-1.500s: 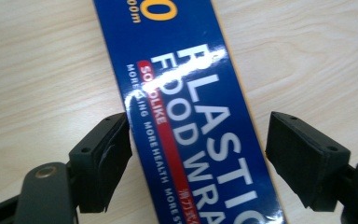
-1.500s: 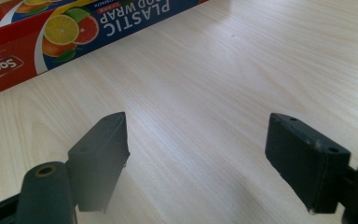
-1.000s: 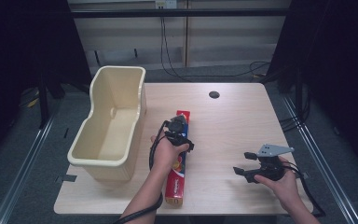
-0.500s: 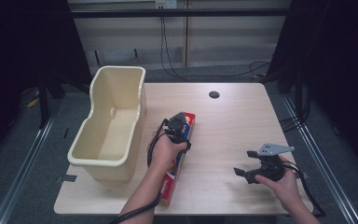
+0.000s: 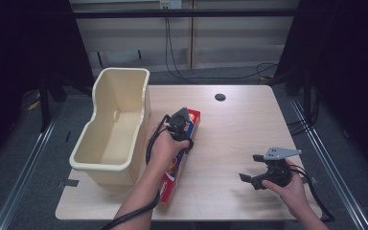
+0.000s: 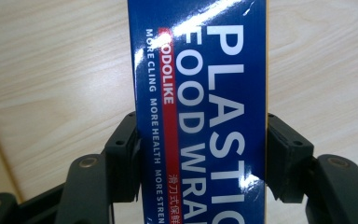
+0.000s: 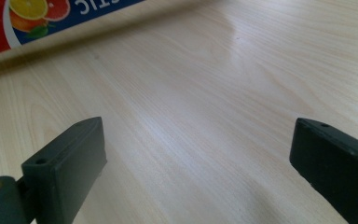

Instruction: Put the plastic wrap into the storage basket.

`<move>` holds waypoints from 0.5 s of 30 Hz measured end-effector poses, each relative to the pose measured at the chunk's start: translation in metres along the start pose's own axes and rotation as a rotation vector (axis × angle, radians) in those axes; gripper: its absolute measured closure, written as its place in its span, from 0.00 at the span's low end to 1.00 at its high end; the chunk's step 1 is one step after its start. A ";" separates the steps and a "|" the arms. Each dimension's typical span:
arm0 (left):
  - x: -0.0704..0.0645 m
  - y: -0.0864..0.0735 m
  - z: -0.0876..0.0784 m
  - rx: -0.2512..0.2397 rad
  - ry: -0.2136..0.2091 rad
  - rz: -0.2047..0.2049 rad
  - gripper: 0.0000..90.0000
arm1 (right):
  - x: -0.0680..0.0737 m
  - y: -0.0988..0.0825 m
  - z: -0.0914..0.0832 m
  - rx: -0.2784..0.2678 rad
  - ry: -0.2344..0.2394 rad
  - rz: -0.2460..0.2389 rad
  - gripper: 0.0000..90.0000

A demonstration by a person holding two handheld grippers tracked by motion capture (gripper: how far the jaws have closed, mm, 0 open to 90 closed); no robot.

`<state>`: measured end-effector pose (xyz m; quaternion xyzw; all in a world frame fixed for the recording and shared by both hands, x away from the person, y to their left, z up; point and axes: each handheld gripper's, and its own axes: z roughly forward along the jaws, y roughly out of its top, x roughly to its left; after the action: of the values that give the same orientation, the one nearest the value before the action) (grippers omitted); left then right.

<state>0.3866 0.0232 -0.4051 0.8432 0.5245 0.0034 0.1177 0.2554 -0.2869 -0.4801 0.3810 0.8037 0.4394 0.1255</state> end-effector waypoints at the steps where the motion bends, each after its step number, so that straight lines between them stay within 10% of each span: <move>1: 0.001 0.000 -0.003 0.000 -0.001 -0.001 0.44 | 0.000 0.000 0.000 -0.001 -0.001 -0.004 0.03; 15: 0.006 0.009 -0.045 0.015 -0.041 -0.032 0.44 | 0.001 0.000 0.001 0.007 0.019 -0.024 0.02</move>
<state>0.3918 0.0337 -0.3605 0.8354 0.5355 -0.0196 0.1221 0.2554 -0.2851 -0.4805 0.3673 0.8110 0.4388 0.1219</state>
